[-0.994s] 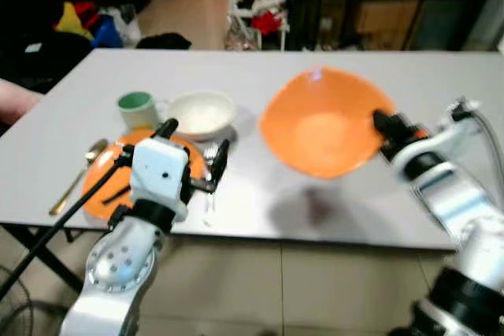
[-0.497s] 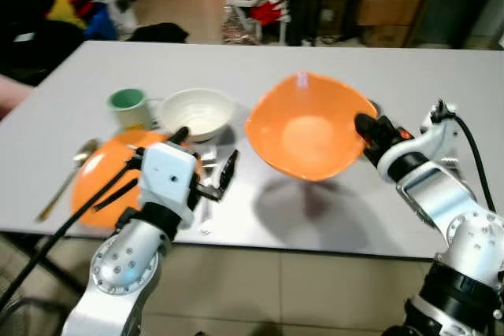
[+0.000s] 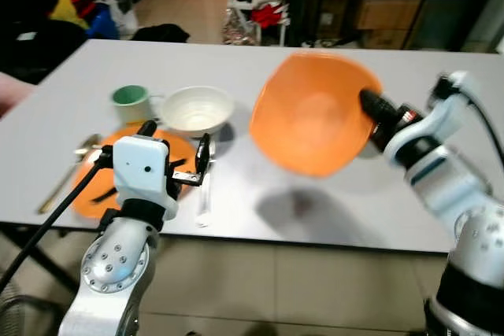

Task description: Setting the table

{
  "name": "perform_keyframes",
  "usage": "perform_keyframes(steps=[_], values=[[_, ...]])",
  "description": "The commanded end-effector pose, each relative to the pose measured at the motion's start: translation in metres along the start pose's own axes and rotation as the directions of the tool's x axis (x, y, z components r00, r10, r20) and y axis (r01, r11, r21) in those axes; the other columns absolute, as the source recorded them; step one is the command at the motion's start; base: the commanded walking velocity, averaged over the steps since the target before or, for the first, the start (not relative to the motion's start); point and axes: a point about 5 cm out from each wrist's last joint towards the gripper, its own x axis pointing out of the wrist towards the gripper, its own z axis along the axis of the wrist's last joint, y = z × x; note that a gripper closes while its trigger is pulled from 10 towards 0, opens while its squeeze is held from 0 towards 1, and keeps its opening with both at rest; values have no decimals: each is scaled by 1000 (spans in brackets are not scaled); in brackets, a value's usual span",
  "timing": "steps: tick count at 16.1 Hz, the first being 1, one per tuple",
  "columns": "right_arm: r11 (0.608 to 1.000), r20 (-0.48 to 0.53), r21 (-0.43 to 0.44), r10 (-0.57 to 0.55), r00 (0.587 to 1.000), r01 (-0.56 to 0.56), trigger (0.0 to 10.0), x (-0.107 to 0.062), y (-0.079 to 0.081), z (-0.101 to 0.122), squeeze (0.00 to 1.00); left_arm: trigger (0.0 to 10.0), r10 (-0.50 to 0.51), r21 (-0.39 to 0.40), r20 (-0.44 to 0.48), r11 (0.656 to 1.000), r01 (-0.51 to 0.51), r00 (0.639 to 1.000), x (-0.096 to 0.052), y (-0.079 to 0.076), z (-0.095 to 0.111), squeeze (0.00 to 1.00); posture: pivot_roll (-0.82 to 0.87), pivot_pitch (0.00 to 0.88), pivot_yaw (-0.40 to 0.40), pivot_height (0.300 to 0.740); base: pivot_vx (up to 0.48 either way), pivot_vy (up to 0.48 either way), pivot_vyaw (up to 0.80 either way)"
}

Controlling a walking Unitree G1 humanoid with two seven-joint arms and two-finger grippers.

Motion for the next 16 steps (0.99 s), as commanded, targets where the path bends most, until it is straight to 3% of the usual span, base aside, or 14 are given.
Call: perform_keyframes(steps=[1, 13, 16], values=[[1000, 4, -11, 14, 1000, -13, 10000, -4, 0, 2, 0, 10000, 3, 4, -18, 1000, -3, 1000, 0, -1, -4, 0, -108, 14, 20, 740, 0, -390, 0], [994, 1, 109, 28, 1000, -28, 10000, -10, -3, -3, 0, 10000, -18, 33, -16, 999, 19, 1000, 0, -3, -4, 0, -113, 6, 31, 740, 0, -385, 0], [990, 21, 143, 0, 1000, -3, 10000, -11, -7, -1, 0, 10000, 0, 13, -11, 1000, 0, 1000, 2, 1, -3, 0, -111, 8, 35, 740, 0, 0, 0]])
